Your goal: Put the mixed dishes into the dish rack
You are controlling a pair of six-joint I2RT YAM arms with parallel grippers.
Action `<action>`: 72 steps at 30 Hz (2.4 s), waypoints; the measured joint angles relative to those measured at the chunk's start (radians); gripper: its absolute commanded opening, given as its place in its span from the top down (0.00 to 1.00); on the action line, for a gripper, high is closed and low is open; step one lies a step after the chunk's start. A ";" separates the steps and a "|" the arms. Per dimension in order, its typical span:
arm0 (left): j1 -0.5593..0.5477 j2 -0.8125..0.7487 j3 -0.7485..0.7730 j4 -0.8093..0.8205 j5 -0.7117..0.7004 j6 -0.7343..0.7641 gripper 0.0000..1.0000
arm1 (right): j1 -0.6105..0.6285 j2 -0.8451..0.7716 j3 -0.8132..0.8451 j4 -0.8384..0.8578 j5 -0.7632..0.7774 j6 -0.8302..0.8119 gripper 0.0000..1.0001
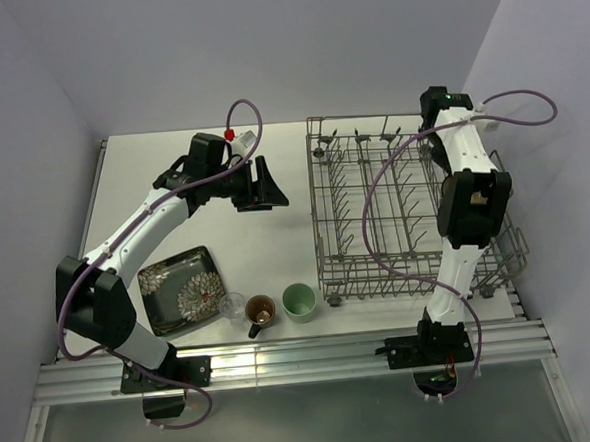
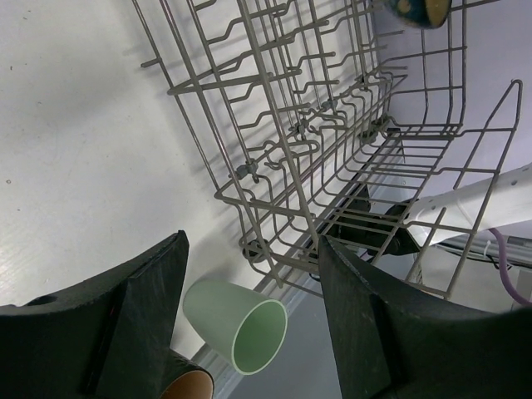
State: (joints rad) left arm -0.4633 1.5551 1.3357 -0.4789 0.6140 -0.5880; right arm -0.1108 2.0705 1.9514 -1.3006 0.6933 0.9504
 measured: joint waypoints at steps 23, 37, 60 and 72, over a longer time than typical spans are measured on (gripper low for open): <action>0.000 0.014 -0.017 0.048 0.004 -0.090 0.33 | 0.230 -0.723 -0.571 0.662 -0.160 -0.153 1.00; 0.005 0.109 0.061 0.002 -0.028 -0.092 0.34 | 0.304 -0.839 -1.106 1.534 -0.167 -0.171 1.00; 0.017 0.136 0.009 0.035 -0.036 -0.079 0.32 | 0.239 -0.500 -1.445 2.511 -0.304 -0.056 1.00; 0.017 0.128 -0.024 0.110 -0.037 -0.111 0.33 | 0.142 -0.524 -1.455 2.487 -0.419 -0.023 1.00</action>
State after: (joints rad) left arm -0.4461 1.6829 1.3121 -0.3691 0.5766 -0.6991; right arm 0.0307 1.5463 0.4969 1.1862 0.2745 0.9279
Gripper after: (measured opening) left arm 0.676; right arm 0.025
